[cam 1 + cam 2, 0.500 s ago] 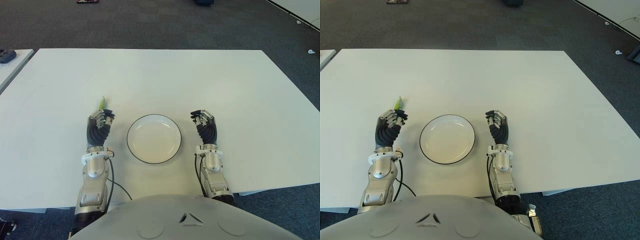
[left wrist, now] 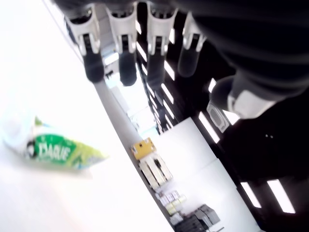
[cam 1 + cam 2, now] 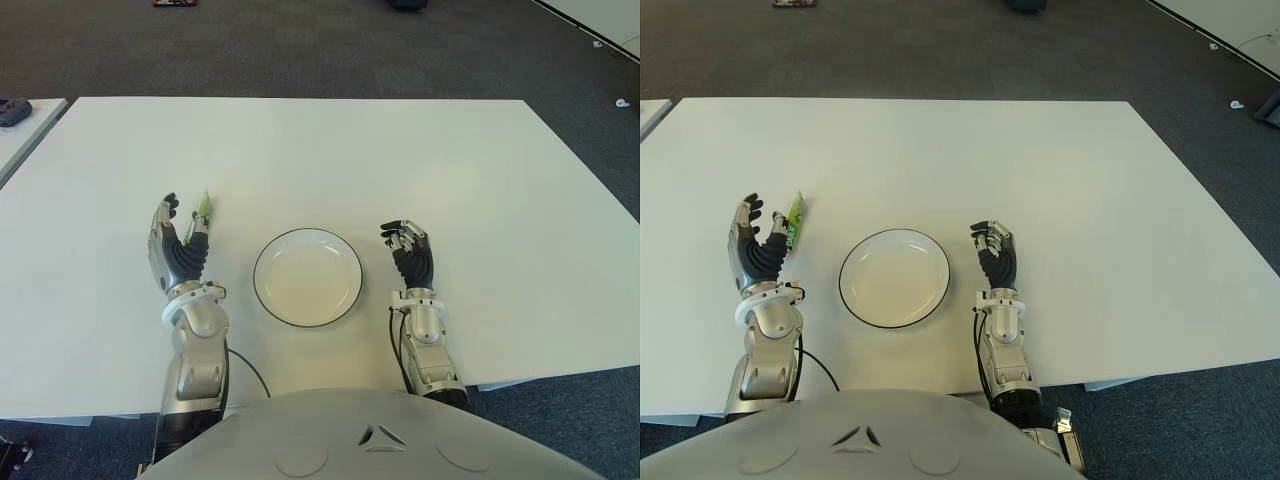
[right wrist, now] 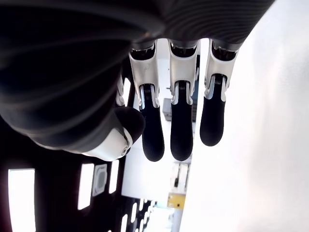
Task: Put the toothpaste on the table into the plate.
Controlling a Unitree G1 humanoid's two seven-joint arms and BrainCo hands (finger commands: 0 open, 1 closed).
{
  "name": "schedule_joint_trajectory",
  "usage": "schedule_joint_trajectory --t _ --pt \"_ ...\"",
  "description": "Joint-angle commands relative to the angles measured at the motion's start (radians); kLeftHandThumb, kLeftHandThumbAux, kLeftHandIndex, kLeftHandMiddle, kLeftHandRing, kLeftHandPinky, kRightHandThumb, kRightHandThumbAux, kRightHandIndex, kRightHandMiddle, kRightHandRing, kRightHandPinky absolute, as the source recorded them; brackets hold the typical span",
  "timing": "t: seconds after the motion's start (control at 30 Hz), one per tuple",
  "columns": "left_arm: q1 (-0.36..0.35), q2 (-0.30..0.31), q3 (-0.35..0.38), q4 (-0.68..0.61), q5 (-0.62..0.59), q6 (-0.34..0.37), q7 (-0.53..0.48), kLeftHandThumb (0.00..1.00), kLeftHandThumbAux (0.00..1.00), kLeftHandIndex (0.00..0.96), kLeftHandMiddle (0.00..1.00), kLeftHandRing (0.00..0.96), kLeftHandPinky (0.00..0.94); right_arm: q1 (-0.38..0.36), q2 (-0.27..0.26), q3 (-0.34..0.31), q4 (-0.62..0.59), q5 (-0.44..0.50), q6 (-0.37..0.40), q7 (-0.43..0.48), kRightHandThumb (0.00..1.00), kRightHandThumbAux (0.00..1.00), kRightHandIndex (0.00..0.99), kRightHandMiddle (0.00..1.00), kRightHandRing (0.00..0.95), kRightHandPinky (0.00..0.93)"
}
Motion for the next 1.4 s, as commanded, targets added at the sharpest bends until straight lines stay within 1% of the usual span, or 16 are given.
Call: schedule_joint_trajectory --t 0.03,0.13,0.17,0.27,0.37,0.47,0.57,0.73,0.77,0.87,1.07,1.13,1.3,1.4 --pt "-0.041 -0.003 -0.017 0.02 0.072 0.081 0.026 0.571 0.353 0.092 0.135 0.127 0.165 -0.013 0.003 0.0 0.016 0.001 0.009 0.001 0.705 0.729 0.426 0.437 0.439 0.442" --pt "-0.059 -0.002 -0.02 0.02 0.091 0.117 0.026 0.565 0.332 0.069 0.103 0.094 0.137 -0.014 0.002 -0.001 0.018 0.0 0.006 0.0 0.705 0.729 0.426 0.436 0.437 0.439" --pt "-0.076 0.0 -0.019 0.025 0.1 0.14 0.024 0.564 0.33 0.067 0.099 0.09 0.132 -0.015 0.001 -0.001 0.019 -0.001 0.007 -0.001 0.705 0.729 0.426 0.436 0.436 0.438" --pt "-0.114 0.006 -0.017 0.038 0.118 0.19 0.018 0.565 0.309 0.039 0.055 0.04 0.074 -0.016 0.0 -0.001 0.021 -0.005 0.007 -0.004 0.705 0.729 0.426 0.436 0.437 0.439" --pt "-0.167 0.016 -0.017 0.063 0.135 0.256 0.004 0.567 0.297 0.014 0.029 0.014 0.05 -0.018 0.001 -0.001 0.02 -0.01 0.011 -0.01 0.705 0.729 0.426 0.434 0.436 0.437" --pt "-0.22 0.03 -0.021 0.096 0.15 0.326 -0.018 0.568 0.279 0.004 0.01 0.004 0.029 -0.016 0.001 -0.001 0.012 -0.013 0.031 -0.01 0.705 0.729 0.426 0.433 0.433 0.431" --pt "-0.272 0.049 -0.031 0.14 0.169 0.41 -0.056 0.555 0.257 0.001 0.003 0.001 0.01 -0.015 0.0 -0.001 0.008 -0.013 0.045 -0.007 0.705 0.73 0.426 0.433 0.432 0.43" --pt "-0.326 0.076 -0.044 0.197 0.172 0.483 -0.087 0.533 0.231 0.0 0.0 0.0 0.001 -0.014 -0.002 -0.002 0.005 -0.012 0.058 -0.004 0.705 0.73 0.426 0.431 0.429 0.425" --pt "-0.344 0.086 -0.047 0.221 0.171 0.498 -0.099 0.54 0.218 0.0 0.0 0.0 0.0 -0.014 -0.003 -0.002 0.004 -0.012 0.061 -0.004 0.705 0.73 0.426 0.43 0.428 0.424" --pt "-0.388 0.117 -0.066 0.282 0.178 0.549 -0.139 0.514 0.21 0.0 0.0 0.0 0.0 -0.014 -0.005 -0.002 0.006 -0.014 0.061 -0.005 0.705 0.731 0.425 0.431 0.427 0.423" --pt "-0.418 0.153 -0.111 0.316 0.186 0.616 -0.19 0.503 0.207 0.0 0.0 0.0 0.0 -0.012 -0.005 -0.001 0.004 -0.02 0.06 -0.013 0.704 0.731 0.425 0.428 0.428 0.425" --pt "-0.423 0.161 -0.12 0.32 0.183 0.627 -0.197 0.505 0.208 0.0 0.0 0.0 0.0 -0.011 -0.004 -0.001 0.003 -0.022 0.06 -0.015 0.703 0.731 0.425 0.427 0.428 0.426" --pt "-0.444 0.192 -0.17 0.351 0.187 0.658 -0.246 0.51 0.215 0.0 0.0 0.0 0.0 -0.009 -0.004 -0.001 0.0 -0.025 0.062 -0.021 0.703 0.731 0.425 0.429 0.431 0.429" --pt "-0.467 0.22 -0.207 0.39 0.189 0.679 -0.294 0.5 0.215 0.0 0.0 0.0 0.0 -0.008 -0.005 -0.001 -0.001 -0.025 0.064 -0.02 0.703 0.731 0.425 0.431 0.432 0.431"
